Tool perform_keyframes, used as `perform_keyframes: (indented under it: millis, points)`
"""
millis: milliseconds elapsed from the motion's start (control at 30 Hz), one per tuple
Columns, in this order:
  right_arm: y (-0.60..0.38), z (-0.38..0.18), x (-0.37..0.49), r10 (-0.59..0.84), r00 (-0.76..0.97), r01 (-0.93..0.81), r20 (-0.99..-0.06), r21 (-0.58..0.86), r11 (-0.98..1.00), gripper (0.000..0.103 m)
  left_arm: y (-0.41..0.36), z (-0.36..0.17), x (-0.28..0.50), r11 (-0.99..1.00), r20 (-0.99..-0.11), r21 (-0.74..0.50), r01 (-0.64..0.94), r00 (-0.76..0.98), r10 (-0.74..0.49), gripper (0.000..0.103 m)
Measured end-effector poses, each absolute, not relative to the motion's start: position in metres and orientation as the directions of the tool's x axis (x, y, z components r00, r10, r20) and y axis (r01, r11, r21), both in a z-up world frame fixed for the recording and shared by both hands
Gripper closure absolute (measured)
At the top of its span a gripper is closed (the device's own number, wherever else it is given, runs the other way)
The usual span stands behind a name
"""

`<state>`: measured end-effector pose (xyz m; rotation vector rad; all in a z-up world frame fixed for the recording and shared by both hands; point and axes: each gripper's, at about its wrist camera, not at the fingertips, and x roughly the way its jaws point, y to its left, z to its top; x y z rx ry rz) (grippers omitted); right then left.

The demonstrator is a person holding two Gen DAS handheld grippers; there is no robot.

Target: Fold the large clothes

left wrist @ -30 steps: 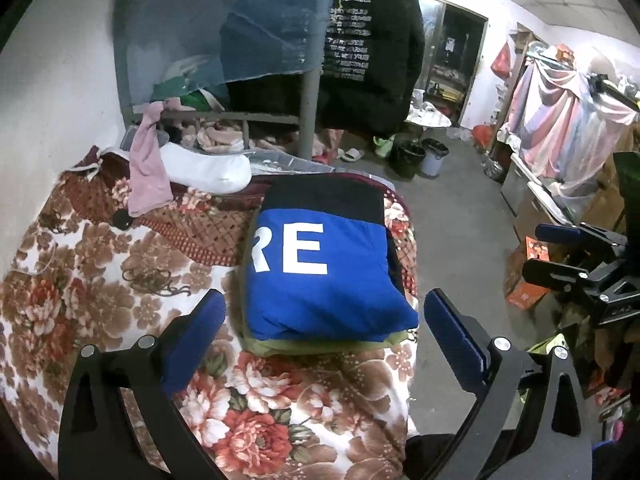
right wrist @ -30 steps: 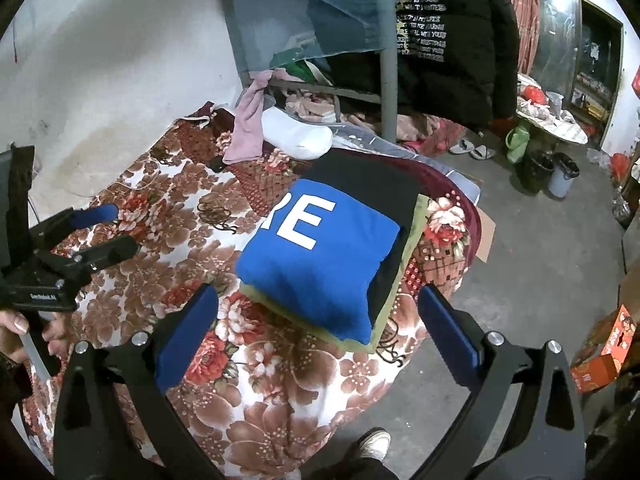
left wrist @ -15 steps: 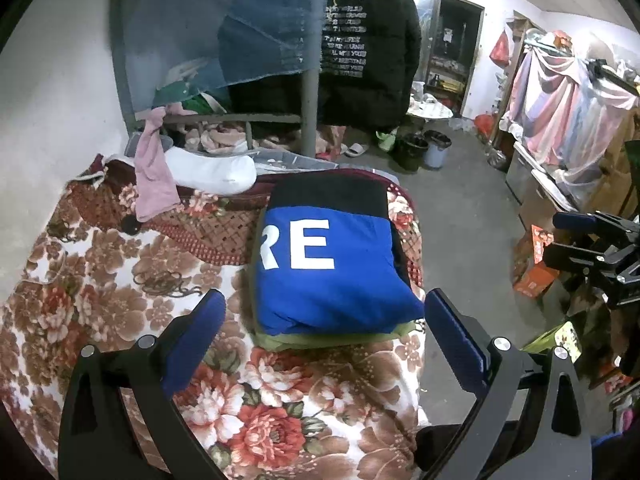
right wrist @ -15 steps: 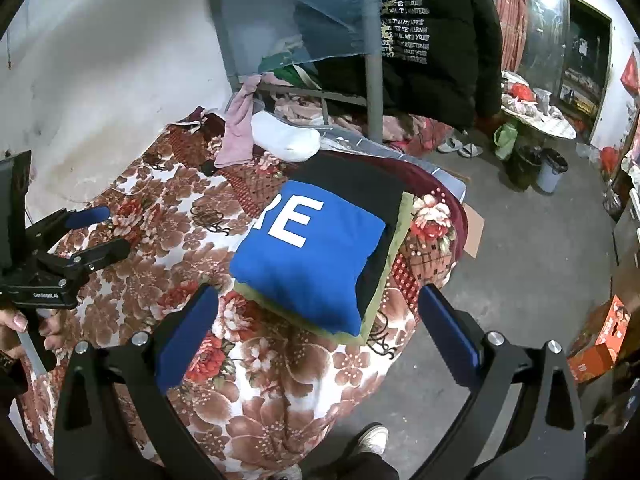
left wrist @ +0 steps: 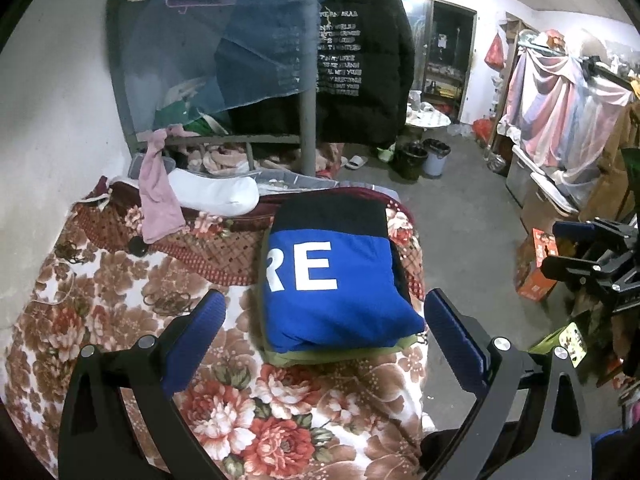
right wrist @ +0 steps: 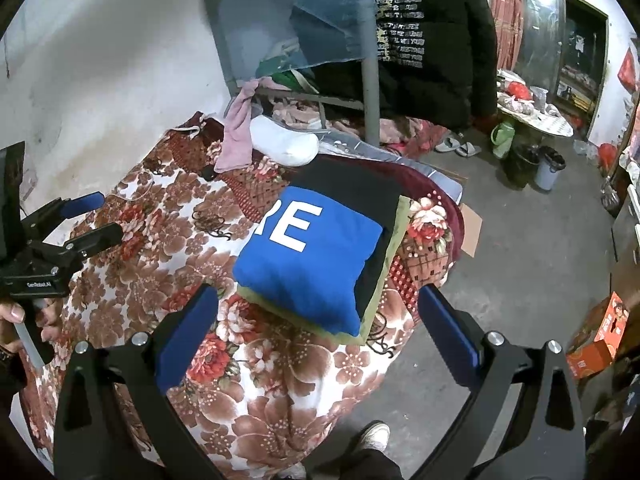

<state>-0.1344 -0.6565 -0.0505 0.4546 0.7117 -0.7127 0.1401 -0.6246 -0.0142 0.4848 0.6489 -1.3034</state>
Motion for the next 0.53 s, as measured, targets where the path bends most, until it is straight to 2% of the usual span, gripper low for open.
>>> perform_keyframes:
  millis: [533]
  points:
    - [-0.6562,-0.0449,-0.1341,-0.413,0.548,0.708,-0.728,0.14,0.692,0.005,-0.6212,-0.0131,0.1401,0.212,-0.701,-0.053,0.976,0.115,-0.703,0.006]
